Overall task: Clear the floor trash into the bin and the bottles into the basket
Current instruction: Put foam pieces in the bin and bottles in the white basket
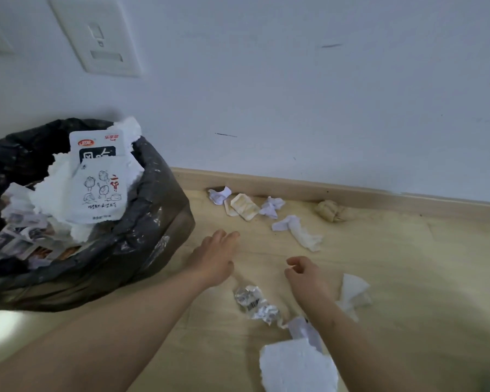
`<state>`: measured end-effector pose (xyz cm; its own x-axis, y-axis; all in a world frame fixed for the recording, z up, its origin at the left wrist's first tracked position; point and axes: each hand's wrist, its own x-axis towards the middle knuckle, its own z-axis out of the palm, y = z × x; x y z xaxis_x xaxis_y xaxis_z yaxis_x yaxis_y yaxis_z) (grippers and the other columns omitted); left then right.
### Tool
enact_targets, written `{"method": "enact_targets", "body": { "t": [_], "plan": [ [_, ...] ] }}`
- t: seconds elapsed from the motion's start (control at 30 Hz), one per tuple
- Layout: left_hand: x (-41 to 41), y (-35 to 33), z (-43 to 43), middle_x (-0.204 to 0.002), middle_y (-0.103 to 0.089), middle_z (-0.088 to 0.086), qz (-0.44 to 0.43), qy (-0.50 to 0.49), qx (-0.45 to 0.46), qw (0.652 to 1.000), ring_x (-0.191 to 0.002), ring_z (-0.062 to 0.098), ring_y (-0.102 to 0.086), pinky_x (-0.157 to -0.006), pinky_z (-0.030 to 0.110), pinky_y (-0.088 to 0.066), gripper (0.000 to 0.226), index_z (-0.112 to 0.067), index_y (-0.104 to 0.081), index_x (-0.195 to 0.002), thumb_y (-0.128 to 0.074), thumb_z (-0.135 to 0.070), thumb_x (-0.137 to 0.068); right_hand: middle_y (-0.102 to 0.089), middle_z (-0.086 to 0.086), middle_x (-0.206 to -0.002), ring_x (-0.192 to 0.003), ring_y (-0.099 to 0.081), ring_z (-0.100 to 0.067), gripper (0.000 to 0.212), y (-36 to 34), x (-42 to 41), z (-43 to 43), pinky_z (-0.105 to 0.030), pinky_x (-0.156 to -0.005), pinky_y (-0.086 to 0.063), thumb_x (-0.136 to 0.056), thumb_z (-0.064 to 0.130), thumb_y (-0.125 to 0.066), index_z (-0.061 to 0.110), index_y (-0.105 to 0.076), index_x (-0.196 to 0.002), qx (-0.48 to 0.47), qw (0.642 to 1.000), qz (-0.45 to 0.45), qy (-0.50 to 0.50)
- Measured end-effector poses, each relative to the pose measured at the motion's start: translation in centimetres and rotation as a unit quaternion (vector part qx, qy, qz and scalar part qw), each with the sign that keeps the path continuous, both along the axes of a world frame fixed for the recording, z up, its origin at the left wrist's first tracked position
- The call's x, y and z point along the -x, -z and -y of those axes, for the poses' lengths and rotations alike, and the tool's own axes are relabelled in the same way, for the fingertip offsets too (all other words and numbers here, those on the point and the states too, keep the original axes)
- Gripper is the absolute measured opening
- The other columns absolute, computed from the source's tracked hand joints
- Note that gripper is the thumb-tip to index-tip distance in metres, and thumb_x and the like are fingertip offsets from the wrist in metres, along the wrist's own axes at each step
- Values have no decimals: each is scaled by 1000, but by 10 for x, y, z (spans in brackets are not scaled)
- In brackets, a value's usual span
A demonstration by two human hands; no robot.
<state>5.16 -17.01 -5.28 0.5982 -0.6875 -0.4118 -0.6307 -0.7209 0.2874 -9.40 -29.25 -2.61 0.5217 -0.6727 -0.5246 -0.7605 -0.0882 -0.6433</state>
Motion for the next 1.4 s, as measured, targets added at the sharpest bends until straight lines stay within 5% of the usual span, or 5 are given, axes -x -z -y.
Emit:
{"method": "enact_targets", "body": {
  "t": [0.13, 0.37, 0.93, 1.13, 1.4],
  "plan": [
    [-15, 1, 19, -154, -9, 5, 30, 5, 0, 1000, -133, 32, -27, -100, 40, -36, 65, -26, -20, -144, -48, -19, -86, -46, -2, -138, -125, -44, -24, 42, 26, 2, -1, -30, -102, -34, -89, 23, -48, 24, -48, -131, 66, 993, -80, -64],
    [-43, 5, 70, -159, 7, 1, -12, 29, -18, 999, -146, 22, -4, -109, 42, -28, 69, -26, -11, -149, -49, -33, -91, -15, 2, -154, -143, -11, -24, 52, 37, 7, 4, -39, -114, -22, -87, 27, -45, 30, -32, -137, 145, 960, -143, -193],
    [27, 32, -4, -106, -66, -9, 34, 192, 129, 972, -81, 22, -62, -64, 33, -50, 29, -31, -70, -93, -49, -34, -74, -37, -3, -130, -119, -37, -23, 35, 31, 1, 12, -31, -97, -34, -90, 21, -47, 23, -53, -124, 234, 962, -106, -97],
    [18, 33, 8, -117, -44, 0, -125, -60, 226, 964, -103, 12, -48, -88, 19, -35, 34, -16, -55, -125, -41, -8, -95, -46, 0, -127, -112, -49, -18, 41, 32, -2, -11, -28, -94, -41, -89, 22, -53, 22, -50, -130, 153, 963, 4, -221],
    [11, 33, 24, -113, -45, 1, -64, -3, 77, 995, -109, 21, -46, -90, 37, -45, 23, -25, -58, -110, -54, -23, -88, -38, 1, -130, -112, -44, -22, 45, 42, 0, -25, -32, -86, -41, -87, 27, -56, 33, -45, -130, 223, 906, -64, -354]
  ]
}}
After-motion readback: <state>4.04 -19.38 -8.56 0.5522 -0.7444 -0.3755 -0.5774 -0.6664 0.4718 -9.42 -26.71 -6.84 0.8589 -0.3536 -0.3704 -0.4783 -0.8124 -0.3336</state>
